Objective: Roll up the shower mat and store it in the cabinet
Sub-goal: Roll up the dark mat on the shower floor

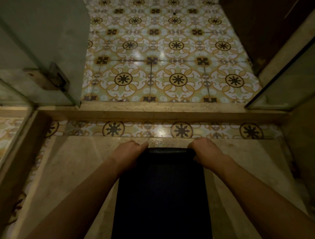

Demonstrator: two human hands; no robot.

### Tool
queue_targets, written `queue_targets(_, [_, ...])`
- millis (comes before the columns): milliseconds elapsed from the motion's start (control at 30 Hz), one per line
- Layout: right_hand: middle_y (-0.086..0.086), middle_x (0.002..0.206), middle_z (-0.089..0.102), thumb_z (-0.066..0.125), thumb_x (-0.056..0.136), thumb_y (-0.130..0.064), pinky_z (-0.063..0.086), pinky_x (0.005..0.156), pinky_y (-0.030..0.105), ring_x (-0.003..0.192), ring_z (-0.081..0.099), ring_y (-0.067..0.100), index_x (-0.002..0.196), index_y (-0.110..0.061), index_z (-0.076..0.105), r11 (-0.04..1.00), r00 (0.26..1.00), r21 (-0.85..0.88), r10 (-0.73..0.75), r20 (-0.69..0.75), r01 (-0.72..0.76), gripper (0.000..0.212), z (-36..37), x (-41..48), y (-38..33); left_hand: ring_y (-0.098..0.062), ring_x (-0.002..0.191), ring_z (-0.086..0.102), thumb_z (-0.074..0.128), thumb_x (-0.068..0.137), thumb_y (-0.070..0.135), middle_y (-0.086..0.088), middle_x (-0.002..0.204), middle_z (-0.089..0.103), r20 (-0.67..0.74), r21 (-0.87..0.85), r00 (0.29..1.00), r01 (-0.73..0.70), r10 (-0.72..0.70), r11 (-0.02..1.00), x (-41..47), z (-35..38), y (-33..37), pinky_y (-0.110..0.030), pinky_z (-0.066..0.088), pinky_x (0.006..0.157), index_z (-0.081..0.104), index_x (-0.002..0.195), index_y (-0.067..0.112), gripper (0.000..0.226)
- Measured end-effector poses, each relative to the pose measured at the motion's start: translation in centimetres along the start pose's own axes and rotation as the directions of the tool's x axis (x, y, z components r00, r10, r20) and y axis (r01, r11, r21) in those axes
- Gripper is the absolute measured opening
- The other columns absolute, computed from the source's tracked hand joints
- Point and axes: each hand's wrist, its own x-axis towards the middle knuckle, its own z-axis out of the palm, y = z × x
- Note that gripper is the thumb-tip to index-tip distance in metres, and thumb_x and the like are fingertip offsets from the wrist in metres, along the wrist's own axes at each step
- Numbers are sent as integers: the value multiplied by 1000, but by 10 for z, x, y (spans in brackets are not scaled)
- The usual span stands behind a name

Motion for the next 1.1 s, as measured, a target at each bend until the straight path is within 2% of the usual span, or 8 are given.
queue_targets(133, [14,107,65,65,77,-16,50,82,34,100,60,30,104,-10,64,999,998,-31,-42,46,43,27,4,-4,-3,-27,93,62,63,80,17,-9,102,66,98,-106,995,36,-26,994,-1,-1,-6,-32,47,70,53,114,17,35])
queue_targets(267, [16,109,62,62,82,-8,49,78,36,101,60,32,107,-9,59,1000,1000,8,15,13,-15,26,4,-6,-8,-30,92,59,63,81,12,-13,101,63,62,-43,997,54,-52,998,1,0,0,-33,39,63,43,119,11,43])
queue_targets(367, [15,112,60,62,83,-7,49,81,37,102,59,32,110,-9,61,999,1000,27,26,18,-26,26,7,-10,-10,-29,97,55,64,83,16,-12,107,59,64,-7,997,53,-52,999,1,4,6,-33,41,71,47,115,12,36])
queue_targets(467, [13,112,59,67,80,-12,48,83,35,102,58,30,111,-9,62,1000,999,9,-6,35,6,32,10,-12,-8,-28,103,54,64,81,18,-11,114,57,135,-33,989,64,-59,997,2,1,2,-34,44,83,53,112,14,33])
queue_targets(567, [14,110,60,66,79,-10,48,80,35,101,58,29,108,-9,60,1000,1000,13,-3,22,3,30,10,-15,-9,-27,104,57,65,81,16,-11,114,59,200,-55,977,85,-73,995,2,0,5,-33,47,83,52,115,13,37])
queue_targets(700, [14,107,60,67,78,-9,47,71,34,96,60,31,104,-10,59,999,1000,26,28,7,-28,26,8,-16,-10,-31,99,58,63,81,10,-14,107,62,144,6,986,87,-87,996,3,-3,9,-36,45,73,41,125,9,50])
queue_targets(867, [13,102,61,68,75,-12,42,63,31,90,62,29,99,-12,61,999,1000,23,29,-8,-28,25,-3,-3,-4,-31,97,58,61,82,12,-14,104,62,101,8,993,56,-57,998,12,-10,1,-40,49,76,51,110,9,30])
queue_targets(1100, [15,99,64,65,72,-8,48,69,35,92,62,32,97,-12,63,997,991,11,72,-116,-72,26,-13,29,11,-32,100,53,61,83,13,-15,104,60,-43,-11,994,99,-99,995,43,-15,-11,-39,44,73,48,120,8,40])
